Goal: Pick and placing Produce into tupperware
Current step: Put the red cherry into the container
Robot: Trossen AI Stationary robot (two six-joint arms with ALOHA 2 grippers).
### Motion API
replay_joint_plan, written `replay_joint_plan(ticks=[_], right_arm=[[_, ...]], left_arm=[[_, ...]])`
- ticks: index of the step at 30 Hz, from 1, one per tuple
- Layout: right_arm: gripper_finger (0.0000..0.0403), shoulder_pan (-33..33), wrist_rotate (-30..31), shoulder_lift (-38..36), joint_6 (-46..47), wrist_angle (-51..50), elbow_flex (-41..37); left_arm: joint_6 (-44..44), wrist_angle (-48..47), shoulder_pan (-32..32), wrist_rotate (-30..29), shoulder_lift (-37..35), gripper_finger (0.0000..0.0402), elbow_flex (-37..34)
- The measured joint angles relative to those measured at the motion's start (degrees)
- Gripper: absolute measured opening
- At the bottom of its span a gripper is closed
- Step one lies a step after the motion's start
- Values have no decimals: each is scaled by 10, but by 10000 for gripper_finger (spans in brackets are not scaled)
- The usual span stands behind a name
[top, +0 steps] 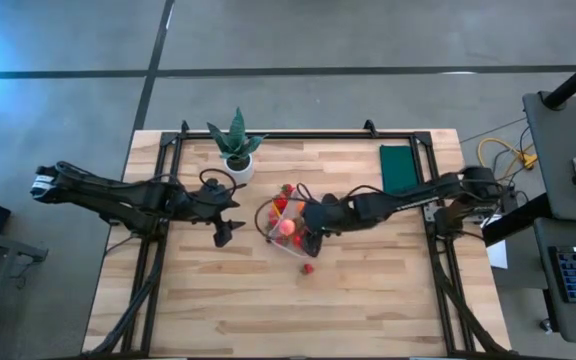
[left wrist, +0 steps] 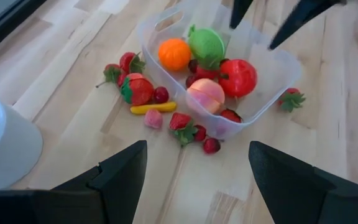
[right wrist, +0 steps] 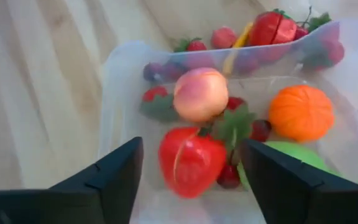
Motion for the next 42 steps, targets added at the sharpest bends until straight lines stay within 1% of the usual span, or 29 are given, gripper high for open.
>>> replay_joint_plan(ticks=[3,7,10,14,17,22,26,29,31,35,38,42], right_arm=[[277,44,16,-16,-26,2,-4],[280,108,68,-14,-18,-40,-11],[277,145,112,-13,36,-59,-24],[271,175,143,-12,123,-88,-34],[267,186,153,-12,170,-118,-35],[263,197,154,-12,222,-146,-35],[265,205,154,-13,248,-147,-36],[263,210,154,-13,266,-147,-36],[260,213,154,-13,273,-148,-36],[258,217,154,-13,279,-151,-36],[257,218,154,-13,279,-157,-36],[254,219,154,-13,279,-159,-36]], left_arm=[[1,0,0,1,10,267,0],[23,1,0,7,30,267,0],[68,7,0,17,58,267,-1],[148,14,0,29,115,267,-1],[172,39,1,61,167,267,-2],[174,131,0,113,250,267,-2],[166,182,0,127,284,267,-2],[166,189,0,129,301,265,-2],[166,189,0,131,312,256,-2],[166,203,0,134,334,227,-2],[166,227,0,131,350,206,-1],[166,246,0,128,371,188,10]])
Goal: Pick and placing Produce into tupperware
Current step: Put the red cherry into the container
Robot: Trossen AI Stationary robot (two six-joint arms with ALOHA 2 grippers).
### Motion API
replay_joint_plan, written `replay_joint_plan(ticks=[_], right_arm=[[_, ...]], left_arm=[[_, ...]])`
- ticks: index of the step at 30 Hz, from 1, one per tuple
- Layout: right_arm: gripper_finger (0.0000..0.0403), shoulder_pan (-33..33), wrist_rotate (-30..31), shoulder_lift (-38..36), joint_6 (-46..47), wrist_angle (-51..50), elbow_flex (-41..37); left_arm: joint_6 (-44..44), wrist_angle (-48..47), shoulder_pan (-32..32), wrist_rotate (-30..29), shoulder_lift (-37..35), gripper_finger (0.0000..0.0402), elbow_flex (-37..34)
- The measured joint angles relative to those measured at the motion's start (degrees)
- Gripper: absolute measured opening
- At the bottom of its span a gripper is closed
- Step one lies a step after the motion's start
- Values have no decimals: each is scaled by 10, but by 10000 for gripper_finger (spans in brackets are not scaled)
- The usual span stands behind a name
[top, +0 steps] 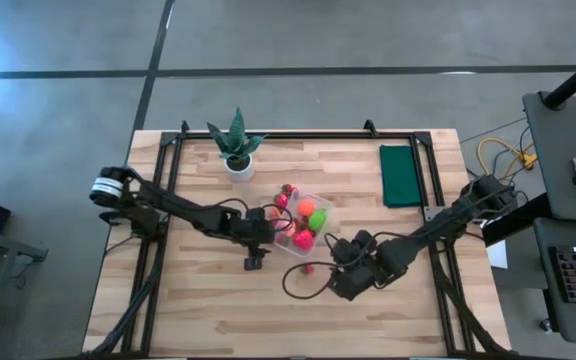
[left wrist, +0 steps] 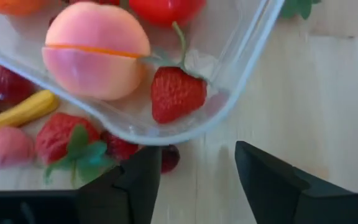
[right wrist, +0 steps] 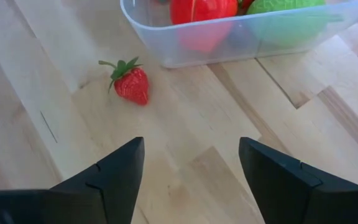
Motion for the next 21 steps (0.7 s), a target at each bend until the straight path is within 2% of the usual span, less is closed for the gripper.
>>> replay_joint_plan(ticks=[7,15,21], right_arm=[[253,1,0,0,2,1,0],[249,1,0,0,6,1,-3],[246,1,0,0,6,1,-4]], left_arm=[[0,6,0,-8,24,180,9],[0,-3,0,-49,15,180,6],[-1,-3,0,-51,15,180,6]])
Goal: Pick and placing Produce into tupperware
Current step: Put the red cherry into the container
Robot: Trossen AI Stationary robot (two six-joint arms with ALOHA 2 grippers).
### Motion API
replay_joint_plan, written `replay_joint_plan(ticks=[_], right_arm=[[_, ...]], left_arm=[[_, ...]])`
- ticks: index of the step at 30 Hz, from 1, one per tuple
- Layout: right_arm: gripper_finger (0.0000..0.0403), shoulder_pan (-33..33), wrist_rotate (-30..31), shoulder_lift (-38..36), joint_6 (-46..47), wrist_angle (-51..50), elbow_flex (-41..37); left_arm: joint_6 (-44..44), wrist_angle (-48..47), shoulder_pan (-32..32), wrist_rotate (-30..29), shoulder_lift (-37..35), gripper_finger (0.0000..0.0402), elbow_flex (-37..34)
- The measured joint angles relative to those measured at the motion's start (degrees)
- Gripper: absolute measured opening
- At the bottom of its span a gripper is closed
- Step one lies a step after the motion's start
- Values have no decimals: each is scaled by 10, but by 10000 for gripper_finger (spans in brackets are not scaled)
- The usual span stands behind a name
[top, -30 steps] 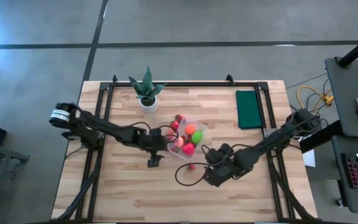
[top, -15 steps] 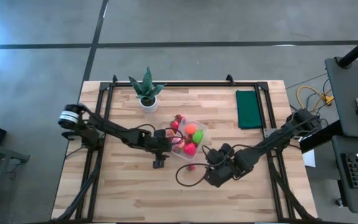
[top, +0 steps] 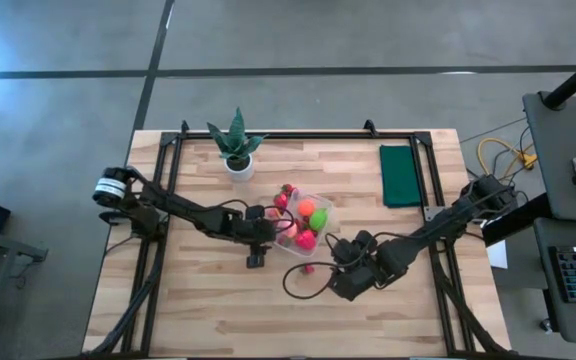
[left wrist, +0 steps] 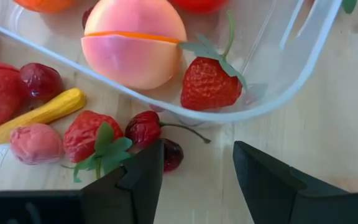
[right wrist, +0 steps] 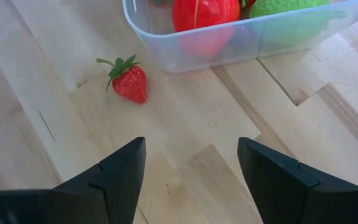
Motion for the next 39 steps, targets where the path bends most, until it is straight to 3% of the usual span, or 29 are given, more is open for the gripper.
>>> replay_joint_plan(ticks=[15,39], right_arm=[[245,0,0,0,11,0,-11],[238,0,1,0,26,3,-17]], left_arm=[[-25,-4,-1,-5,-55,179,-6],[-9,19,2,-7,7,180,-20]])
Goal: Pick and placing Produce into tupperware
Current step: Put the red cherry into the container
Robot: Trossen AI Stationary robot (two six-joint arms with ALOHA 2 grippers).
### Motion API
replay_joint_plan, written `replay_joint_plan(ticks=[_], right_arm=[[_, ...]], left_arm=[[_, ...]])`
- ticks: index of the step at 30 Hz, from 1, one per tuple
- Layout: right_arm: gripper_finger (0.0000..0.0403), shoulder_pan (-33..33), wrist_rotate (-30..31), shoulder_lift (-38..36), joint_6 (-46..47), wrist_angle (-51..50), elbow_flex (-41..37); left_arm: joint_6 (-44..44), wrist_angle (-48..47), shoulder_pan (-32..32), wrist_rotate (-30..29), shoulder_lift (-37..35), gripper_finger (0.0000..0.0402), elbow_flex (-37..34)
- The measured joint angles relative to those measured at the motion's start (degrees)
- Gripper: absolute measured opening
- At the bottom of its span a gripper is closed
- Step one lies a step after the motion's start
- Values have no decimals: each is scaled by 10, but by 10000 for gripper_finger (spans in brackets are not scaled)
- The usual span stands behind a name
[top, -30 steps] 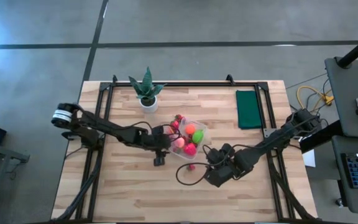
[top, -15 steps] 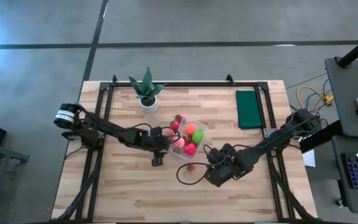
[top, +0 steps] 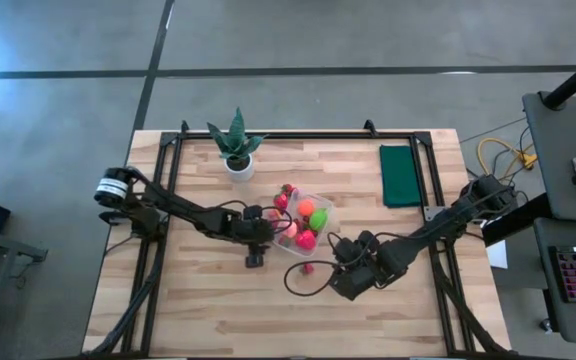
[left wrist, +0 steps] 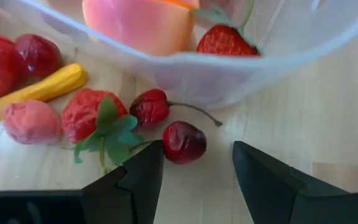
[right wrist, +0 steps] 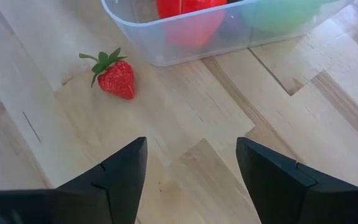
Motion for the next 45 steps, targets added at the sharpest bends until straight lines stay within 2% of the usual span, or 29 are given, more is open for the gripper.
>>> replay_joint_plan(ticks=[23,35,45], right_arm=[[238,0,5,0,4,1,-1],[238,0,15,0,4,1,-1],[238,0,14,0,5,1,-1]], left_arm=[[-5,13,15,-2,6,177,0],[-2,12,15,9,6,86,0],[-3,-10,15,10,-16,74,4]])
